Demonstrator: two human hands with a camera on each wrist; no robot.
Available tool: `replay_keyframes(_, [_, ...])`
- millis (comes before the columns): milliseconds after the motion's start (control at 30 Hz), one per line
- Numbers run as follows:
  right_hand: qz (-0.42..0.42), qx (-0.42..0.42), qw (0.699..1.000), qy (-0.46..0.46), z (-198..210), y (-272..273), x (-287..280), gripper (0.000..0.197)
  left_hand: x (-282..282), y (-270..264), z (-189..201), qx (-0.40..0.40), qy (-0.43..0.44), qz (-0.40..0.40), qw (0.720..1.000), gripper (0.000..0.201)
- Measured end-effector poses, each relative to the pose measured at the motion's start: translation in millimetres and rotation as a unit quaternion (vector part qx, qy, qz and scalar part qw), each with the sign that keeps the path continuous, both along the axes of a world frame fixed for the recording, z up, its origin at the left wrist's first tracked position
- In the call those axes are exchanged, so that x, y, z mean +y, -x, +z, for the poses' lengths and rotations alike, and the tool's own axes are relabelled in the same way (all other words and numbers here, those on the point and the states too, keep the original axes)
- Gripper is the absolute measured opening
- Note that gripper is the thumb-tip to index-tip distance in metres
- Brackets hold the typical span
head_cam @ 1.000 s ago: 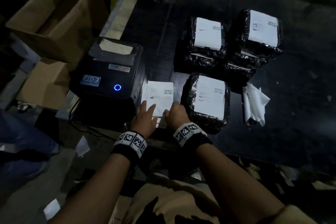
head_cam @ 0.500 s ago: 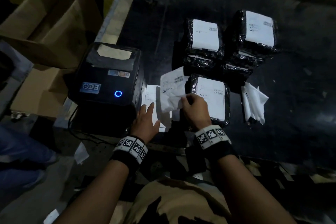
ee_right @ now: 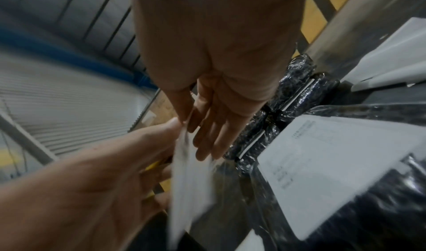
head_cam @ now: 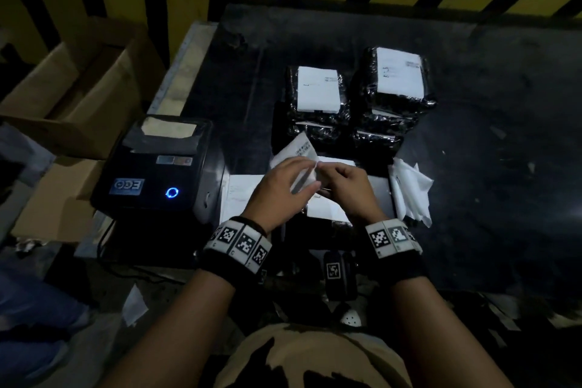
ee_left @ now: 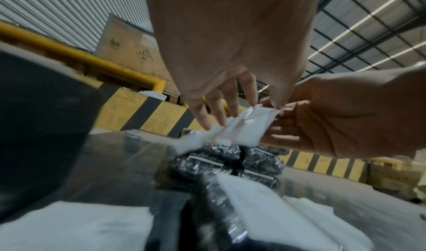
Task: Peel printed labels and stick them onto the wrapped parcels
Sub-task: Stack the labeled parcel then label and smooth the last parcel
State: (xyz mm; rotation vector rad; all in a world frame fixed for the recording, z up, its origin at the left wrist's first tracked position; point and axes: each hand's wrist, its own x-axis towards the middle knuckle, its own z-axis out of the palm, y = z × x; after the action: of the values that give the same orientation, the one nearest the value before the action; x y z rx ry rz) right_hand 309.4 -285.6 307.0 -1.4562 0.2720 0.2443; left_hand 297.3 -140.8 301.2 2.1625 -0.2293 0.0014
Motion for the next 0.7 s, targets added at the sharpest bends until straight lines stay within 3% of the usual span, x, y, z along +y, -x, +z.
replay_keyframes(333, [0.028,0.001,0.994,-0.11,14,-7,-50,0.018,-48,-10,14,0.019,0.084,0.023,0.996,0.038])
replay_keyframes(700, [0.042,-0.015,0.992,-0.118,16,-10,-78,0.016,-72,-11,30,0.016,0.087,0.046,0.995,0.029])
